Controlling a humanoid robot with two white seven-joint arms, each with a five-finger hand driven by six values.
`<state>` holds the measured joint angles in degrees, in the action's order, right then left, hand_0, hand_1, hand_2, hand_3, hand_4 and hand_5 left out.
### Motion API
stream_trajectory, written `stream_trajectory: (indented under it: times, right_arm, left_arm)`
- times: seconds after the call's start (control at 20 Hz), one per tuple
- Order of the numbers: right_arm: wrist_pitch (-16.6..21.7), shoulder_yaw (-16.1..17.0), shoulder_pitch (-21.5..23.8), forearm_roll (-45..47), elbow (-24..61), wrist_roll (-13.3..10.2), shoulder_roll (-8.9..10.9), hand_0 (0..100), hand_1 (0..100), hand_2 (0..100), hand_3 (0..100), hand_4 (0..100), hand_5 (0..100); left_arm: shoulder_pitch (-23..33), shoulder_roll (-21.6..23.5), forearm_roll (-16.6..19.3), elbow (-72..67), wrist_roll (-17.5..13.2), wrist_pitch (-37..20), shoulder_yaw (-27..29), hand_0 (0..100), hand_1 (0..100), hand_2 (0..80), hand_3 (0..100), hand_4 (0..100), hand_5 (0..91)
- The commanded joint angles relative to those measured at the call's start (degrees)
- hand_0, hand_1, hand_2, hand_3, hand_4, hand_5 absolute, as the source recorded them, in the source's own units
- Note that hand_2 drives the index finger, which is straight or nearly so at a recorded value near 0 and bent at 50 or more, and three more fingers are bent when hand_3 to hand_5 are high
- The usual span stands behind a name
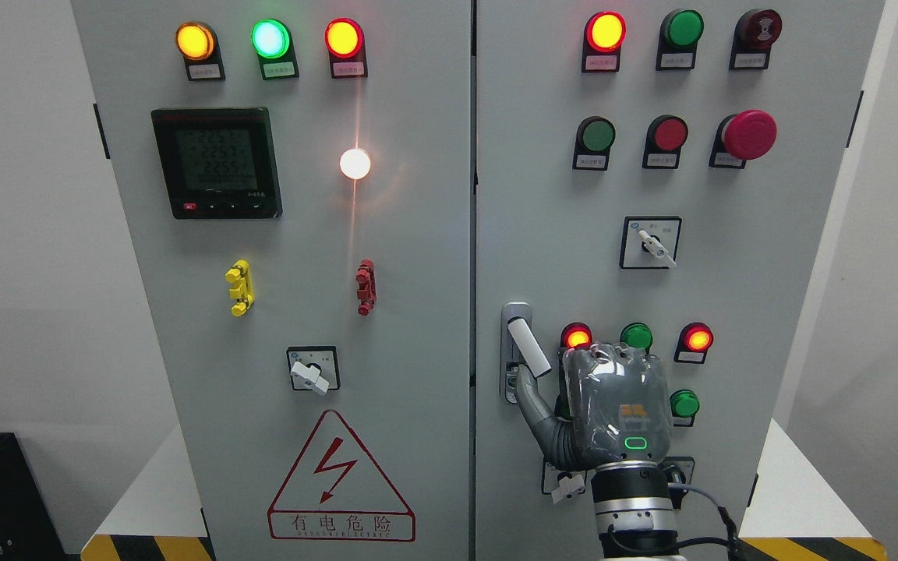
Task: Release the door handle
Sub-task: 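Rotate the silver lever handle down to horizontal with the right hand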
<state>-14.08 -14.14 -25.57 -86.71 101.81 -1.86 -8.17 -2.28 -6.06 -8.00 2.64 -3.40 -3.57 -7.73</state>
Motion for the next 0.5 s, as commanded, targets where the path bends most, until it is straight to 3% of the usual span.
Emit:
stream_trajectory:
  times: [0.0, 0.45]
  right_arm:
    - [-0.1, 0.2, 0.0, 0.0, 0.1, 0.1, 0.0, 55, 24, 95, 100, 100, 100]
    - [-0.1, 0.4, 0.0, 0.0, 0.2, 0.0, 0.0, 54, 26, 96, 100, 100, 100]
  left_arm:
    - [0.0, 0.0, 0.0, 0.0, 0.0, 0.0, 0.0, 12, 56, 0.0, 0, 0, 0.0]
    - [0.0, 0.0, 0.0, 0.0, 0.0, 0.0, 0.0, 12, 56, 0.0, 0, 0, 0.0]
